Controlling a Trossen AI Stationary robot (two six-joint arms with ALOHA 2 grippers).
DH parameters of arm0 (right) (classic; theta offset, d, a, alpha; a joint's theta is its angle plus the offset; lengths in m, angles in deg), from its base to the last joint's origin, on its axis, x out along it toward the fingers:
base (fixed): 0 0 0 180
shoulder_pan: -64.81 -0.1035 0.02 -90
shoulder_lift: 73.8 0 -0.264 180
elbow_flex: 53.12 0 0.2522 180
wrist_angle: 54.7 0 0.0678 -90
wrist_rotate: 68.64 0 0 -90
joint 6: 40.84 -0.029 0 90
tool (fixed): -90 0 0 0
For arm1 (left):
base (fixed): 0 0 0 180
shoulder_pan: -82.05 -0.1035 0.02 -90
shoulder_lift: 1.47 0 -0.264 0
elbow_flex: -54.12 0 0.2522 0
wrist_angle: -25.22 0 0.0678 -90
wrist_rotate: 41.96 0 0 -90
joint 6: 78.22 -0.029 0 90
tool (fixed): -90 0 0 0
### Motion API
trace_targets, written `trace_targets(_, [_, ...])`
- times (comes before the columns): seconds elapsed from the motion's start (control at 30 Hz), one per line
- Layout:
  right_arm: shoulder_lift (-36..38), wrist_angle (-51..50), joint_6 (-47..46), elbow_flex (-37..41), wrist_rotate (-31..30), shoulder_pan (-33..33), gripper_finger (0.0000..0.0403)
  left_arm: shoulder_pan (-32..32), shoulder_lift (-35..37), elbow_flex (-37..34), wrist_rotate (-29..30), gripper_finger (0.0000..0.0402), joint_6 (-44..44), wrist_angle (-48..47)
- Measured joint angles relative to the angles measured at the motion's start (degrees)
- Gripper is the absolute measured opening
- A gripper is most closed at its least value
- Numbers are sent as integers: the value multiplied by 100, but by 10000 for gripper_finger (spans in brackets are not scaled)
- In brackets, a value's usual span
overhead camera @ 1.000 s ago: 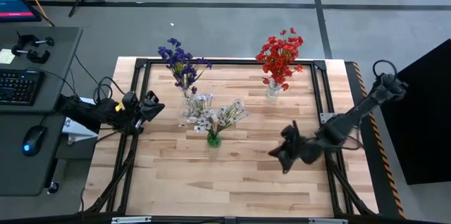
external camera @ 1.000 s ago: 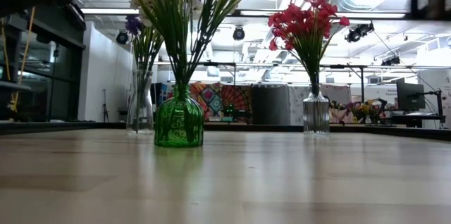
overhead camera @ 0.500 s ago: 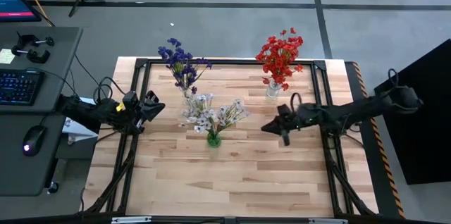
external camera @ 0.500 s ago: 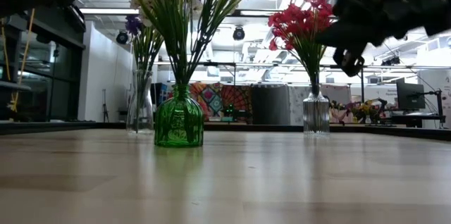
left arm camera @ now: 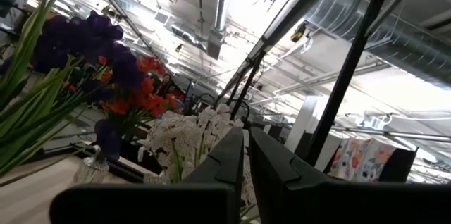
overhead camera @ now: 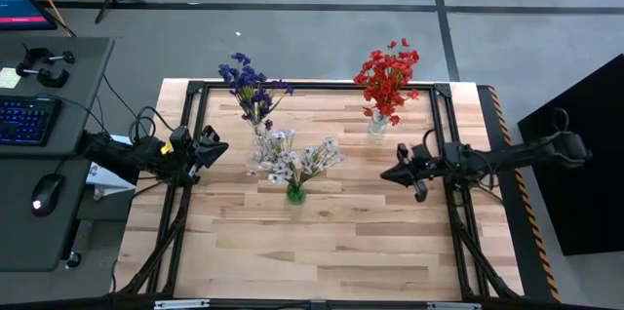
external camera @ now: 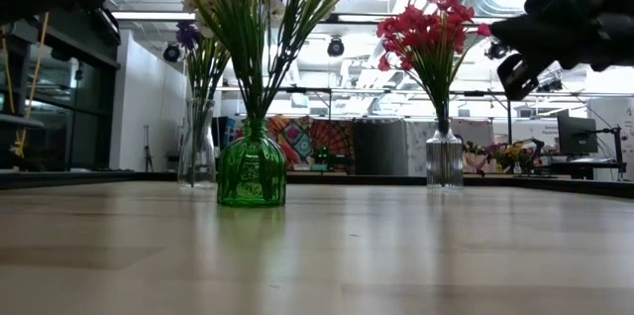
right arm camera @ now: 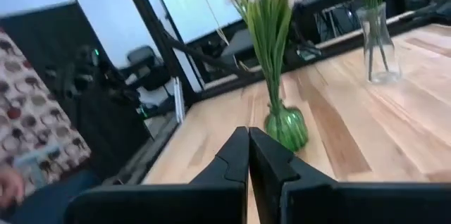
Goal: Sort flowers into vase by color
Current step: Return to Home Position
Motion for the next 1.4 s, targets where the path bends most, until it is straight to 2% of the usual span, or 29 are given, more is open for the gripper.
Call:
trace_targets(0.17, [651,-660,349,1,-42,0,0,0,-2,2,-2,13,2,-13])
trace_targets(0.33, [1005,-1713,1342,1,-1028,4,0,0,-2,2,-2,13,0,-22])
trace_targets(0.43, [1003,-2235,1556,1,-1339,4,0,0,-2,2,-2,13,0,-22])
trace_targets(0.73, [994,-3299,1559,1,-1365,4,0,0,-2,2,-4,13,0,-22])
trace_targets(0.87, [1110,-3428,1559,1,-1361,-34,0,0,-2,2,-4,13,0,-22])
trace_targets(1.33, [3413,-3411,1558,3,-1314,-39,0,0,-2,3,-5,13,-2,-122])
trace_targets(1.4, [3466,-3278,1558,1,-1312,-37,0,0,-2,3,-7,13,0,-126])
